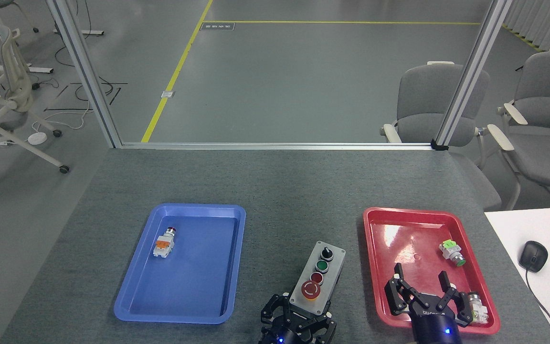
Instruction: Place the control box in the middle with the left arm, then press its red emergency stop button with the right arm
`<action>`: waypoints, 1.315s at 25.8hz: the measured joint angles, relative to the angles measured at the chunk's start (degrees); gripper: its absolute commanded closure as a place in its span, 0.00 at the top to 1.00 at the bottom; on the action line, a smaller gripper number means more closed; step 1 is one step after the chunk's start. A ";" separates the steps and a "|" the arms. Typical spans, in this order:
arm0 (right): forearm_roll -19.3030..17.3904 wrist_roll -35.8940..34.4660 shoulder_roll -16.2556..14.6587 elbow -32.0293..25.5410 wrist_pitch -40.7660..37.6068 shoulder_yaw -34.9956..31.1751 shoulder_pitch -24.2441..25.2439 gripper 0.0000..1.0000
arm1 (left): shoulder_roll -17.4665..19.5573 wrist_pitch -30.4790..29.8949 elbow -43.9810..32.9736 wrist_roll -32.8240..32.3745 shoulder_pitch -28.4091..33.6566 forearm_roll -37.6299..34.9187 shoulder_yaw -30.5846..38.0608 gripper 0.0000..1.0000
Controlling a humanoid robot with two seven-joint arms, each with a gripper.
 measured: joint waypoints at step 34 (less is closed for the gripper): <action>0.00 -0.03 -0.12 -0.14 0.01 -0.19 0.40 0.98 | 16.74 -6.60 -18.78 0.24 10.17 0.24 7.83 0.99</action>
